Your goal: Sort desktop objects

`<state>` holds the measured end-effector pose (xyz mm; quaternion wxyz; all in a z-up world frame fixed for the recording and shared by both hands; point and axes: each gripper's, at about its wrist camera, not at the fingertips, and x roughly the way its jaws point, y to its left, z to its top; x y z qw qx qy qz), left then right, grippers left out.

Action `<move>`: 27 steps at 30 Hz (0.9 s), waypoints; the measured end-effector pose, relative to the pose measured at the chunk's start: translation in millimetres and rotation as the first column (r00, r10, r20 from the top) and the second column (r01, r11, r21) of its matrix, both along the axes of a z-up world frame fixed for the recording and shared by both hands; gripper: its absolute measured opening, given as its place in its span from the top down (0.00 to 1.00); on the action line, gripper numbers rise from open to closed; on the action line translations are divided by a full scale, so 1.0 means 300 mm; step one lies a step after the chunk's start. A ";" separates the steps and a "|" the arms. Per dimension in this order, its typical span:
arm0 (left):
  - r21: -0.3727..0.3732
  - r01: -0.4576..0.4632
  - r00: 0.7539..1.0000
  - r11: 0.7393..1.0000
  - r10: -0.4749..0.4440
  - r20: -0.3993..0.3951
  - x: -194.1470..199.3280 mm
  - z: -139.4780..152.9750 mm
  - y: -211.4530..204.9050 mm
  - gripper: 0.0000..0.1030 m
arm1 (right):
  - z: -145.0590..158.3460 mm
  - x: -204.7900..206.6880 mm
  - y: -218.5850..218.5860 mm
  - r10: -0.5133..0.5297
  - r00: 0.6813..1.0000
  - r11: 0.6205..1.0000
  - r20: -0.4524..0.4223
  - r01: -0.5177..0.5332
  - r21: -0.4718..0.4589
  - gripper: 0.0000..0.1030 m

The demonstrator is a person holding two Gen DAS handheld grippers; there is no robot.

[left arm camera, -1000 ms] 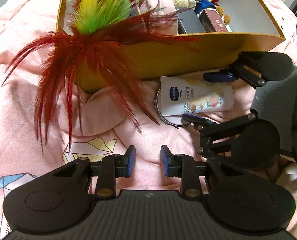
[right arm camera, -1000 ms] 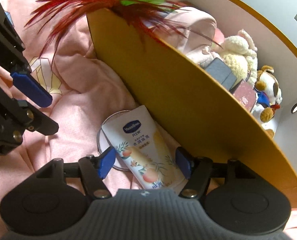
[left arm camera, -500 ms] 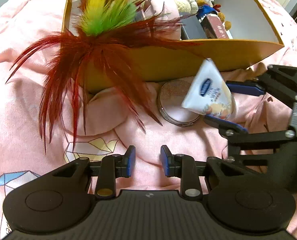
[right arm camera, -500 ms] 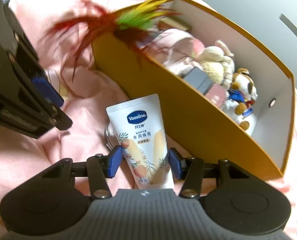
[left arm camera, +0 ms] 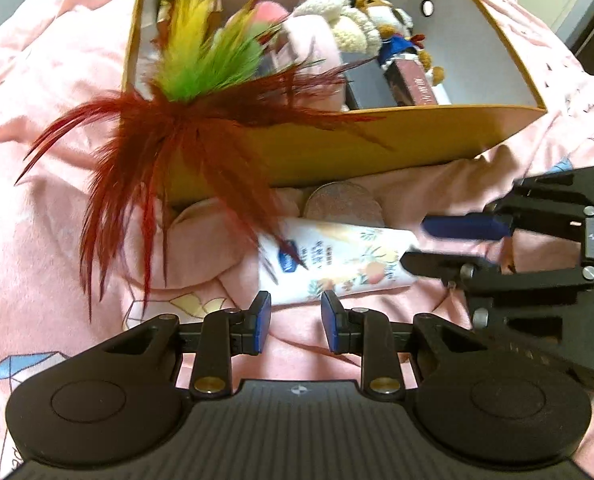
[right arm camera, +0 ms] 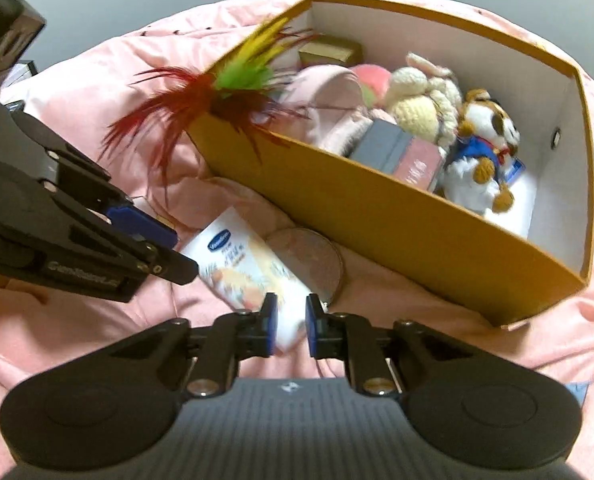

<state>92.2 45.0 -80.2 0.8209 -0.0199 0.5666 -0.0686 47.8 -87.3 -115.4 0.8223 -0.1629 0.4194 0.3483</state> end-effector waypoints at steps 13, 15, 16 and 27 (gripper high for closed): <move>0.031 -0.133 0.991 0.991 0.134 -0.029 -0.001 -0.031 0.097 0.70 | -0.080 -0.005 0.229 0.317 0.945 0.932 0.081 -0.294 -0.211 0.53; 0.034 -0.138 0.990 0.990 0.139 -0.026 -0.003 -0.029 0.103 0.70 | -0.093 -0.002 0.254 0.343 0.936 0.921 0.081 -0.318 -0.225 0.47; 0.035 -0.140 0.990 0.990 0.141 -0.027 -0.006 -0.029 0.105 0.70 | -0.103 -0.002 0.267 0.356 0.931 0.914 0.084 -0.328 -0.239 0.47; 0.038 -0.135 0.989 0.990 0.136 -0.050 -0.021 -0.036 0.112 0.70 | -0.152 -0.019 0.298 0.377 0.917 0.897 0.133 -0.325 -0.300 0.44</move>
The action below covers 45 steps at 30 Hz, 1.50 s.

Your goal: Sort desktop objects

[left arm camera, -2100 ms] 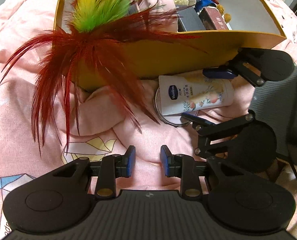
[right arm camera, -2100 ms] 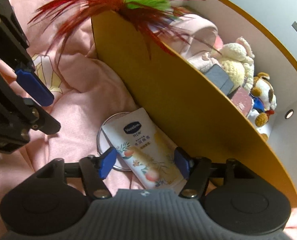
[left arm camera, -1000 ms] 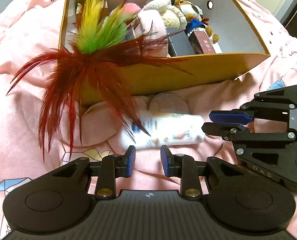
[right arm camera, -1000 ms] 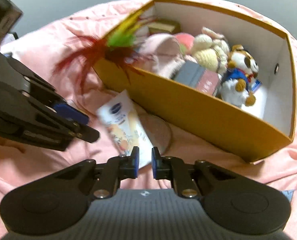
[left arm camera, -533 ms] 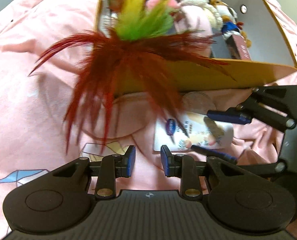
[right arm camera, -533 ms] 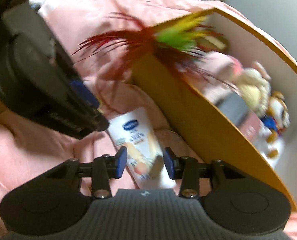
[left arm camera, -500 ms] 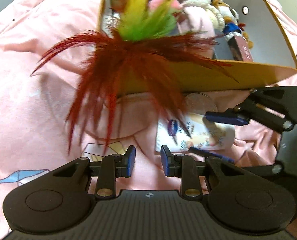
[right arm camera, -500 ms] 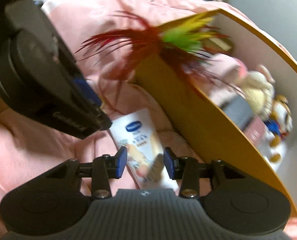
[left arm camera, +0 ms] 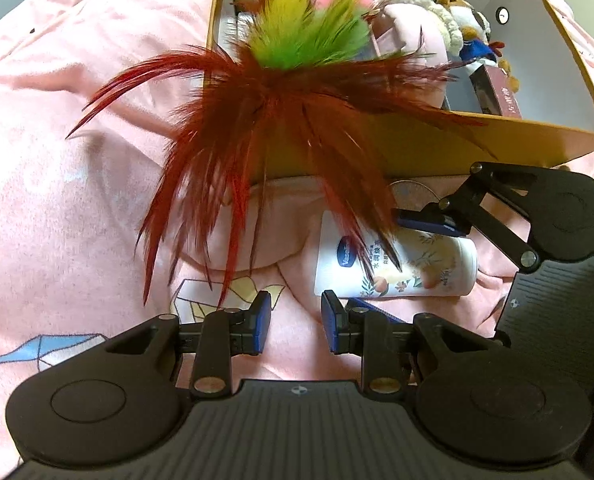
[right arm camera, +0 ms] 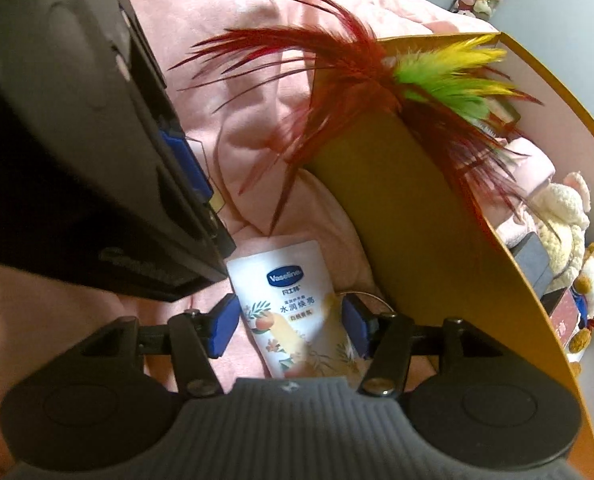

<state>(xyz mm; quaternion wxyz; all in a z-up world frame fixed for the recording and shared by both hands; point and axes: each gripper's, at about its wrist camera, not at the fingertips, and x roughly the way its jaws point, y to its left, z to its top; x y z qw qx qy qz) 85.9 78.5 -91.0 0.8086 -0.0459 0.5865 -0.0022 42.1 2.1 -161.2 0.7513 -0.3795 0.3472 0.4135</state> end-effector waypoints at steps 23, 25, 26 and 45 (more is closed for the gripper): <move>0.004 -0.006 1.000 1.000 0.006 0.019 -0.013 0.019 0.003 0.70 | 0.106 -0.018 -0.128 -0.146 0.989 0.980 -0.019 0.147 0.134 0.59; 0.003 -0.014 1.000 1.000 0.014 0.017 -0.014 0.016 0.009 0.70 | 0.087 -0.027 -0.098 -0.088 0.996 0.990 -0.024 0.090 0.110 0.58; 0.003 -0.018 1.000 1.000 0.018 0.017 -0.006 0.012 0.008 0.70 | 0.078 -0.023 -0.086 -0.075 0.997 0.992 -0.021 0.077 0.100 0.56; -0.014 -0.060 0.998 0.998 0.061 0.014 -0.018 0.010 0.072 0.70 | 0.033 -0.017 -0.023 -0.110 0.989 0.994 0.102 0.110 0.005 0.83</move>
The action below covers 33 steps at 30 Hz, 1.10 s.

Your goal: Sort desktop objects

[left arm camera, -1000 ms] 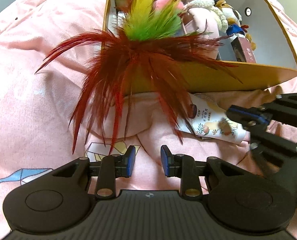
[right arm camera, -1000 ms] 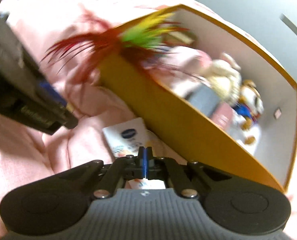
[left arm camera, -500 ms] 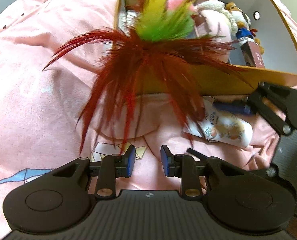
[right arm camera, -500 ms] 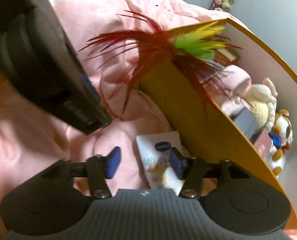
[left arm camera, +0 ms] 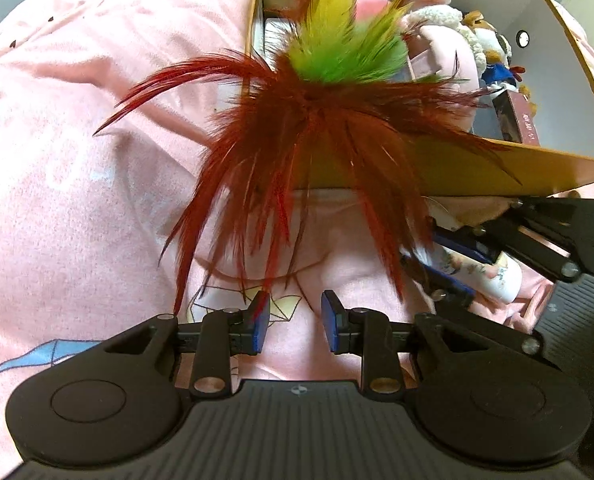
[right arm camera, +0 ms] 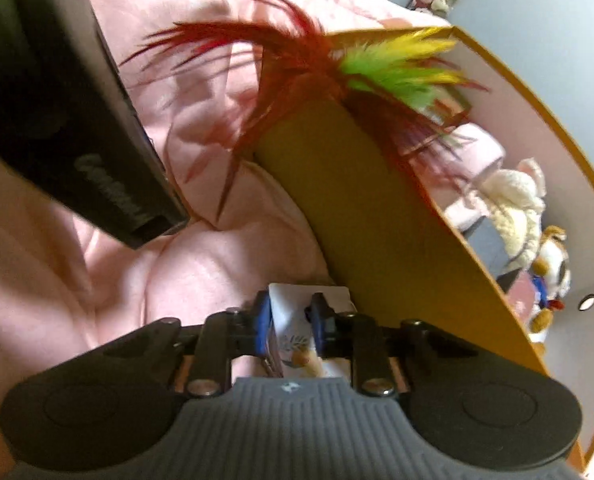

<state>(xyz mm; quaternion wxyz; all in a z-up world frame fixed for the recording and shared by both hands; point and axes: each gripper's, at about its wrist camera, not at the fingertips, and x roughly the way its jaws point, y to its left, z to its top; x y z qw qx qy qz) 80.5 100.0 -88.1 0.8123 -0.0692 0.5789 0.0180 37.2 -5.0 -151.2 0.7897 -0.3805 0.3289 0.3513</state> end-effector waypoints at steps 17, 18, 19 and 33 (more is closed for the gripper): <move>-0.010 0.053 0.998 0.999 -0.053 0.044 -0.031 0.034 -0.025 0.69 | 0.190 0.026 -0.276 -0.375 0.927 0.898 -0.030 0.371 0.237 0.94; -0.020 0.064 0.997 0.998 -0.063 0.055 -0.034 0.040 -0.030 0.69 | 0.198 0.036 -0.295 -0.385 0.921 0.888 -0.053 0.386 0.251 0.94; -0.027 0.075 0.995 0.997 -0.073 0.061 -0.025 0.040 -0.019 0.69 | 0.203 0.046 -0.310 -0.392 0.917 0.880 -0.072 0.397 0.261 0.94; -0.029 0.141 0.988 0.990 -0.139 0.061 0.019 0.038 -0.107 0.70 | 0.138 0.159 -0.263 -0.311 0.928 0.891 -0.204 0.359 0.276 0.90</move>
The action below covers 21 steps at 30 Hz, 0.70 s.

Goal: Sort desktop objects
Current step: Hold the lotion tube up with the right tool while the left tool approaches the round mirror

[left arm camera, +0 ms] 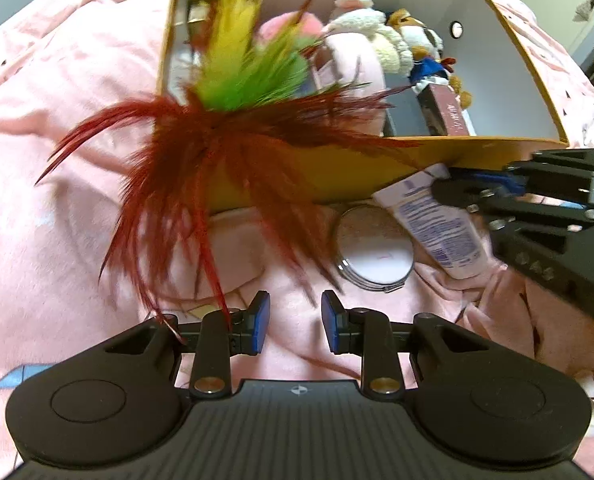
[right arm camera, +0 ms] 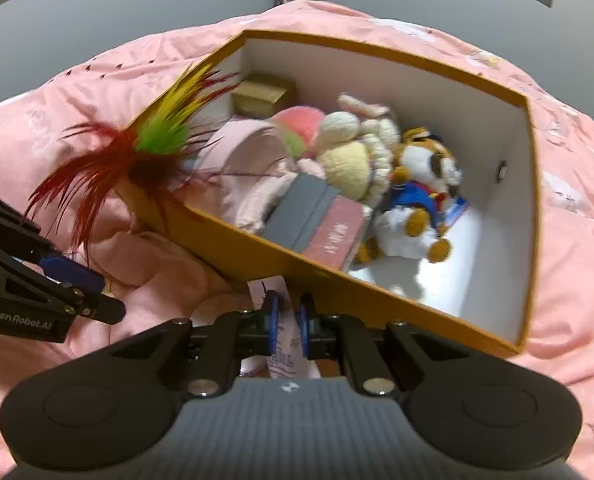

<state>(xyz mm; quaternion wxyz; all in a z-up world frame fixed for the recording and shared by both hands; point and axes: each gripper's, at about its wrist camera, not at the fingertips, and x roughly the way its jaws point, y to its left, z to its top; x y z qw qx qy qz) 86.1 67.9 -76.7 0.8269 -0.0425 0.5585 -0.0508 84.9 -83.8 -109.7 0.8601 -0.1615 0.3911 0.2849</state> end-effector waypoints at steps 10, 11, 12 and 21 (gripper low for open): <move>-0.005 0.071 0.997 0.997 -0.071 -0.017 0.065 -0.015 -0.055 0.70 | -0.043 0.019 0.015 0.050 0.997 0.998 -0.054 -0.051 -0.021 0.82; -0.009 0.071 0.997 0.997 -0.071 -0.019 0.071 -0.017 -0.058 0.70 | -0.052 0.026 0.019 0.053 0.996 0.998 -0.065 -0.055 -0.022 0.82; -0.010 0.070 0.997 0.998 -0.070 -0.020 0.079 -0.021 -0.063 0.70 | -0.061 0.034 0.022 0.055 0.996 0.998 -0.074 -0.057 -0.023 0.81; 0.004 0.069 0.997 0.998 -0.069 -0.042 0.105 -0.049 -0.074 0.70 | -0.080 0.048 0.039 0.087 0.991 0.996 -0.106 -0.089 -0.009 0.85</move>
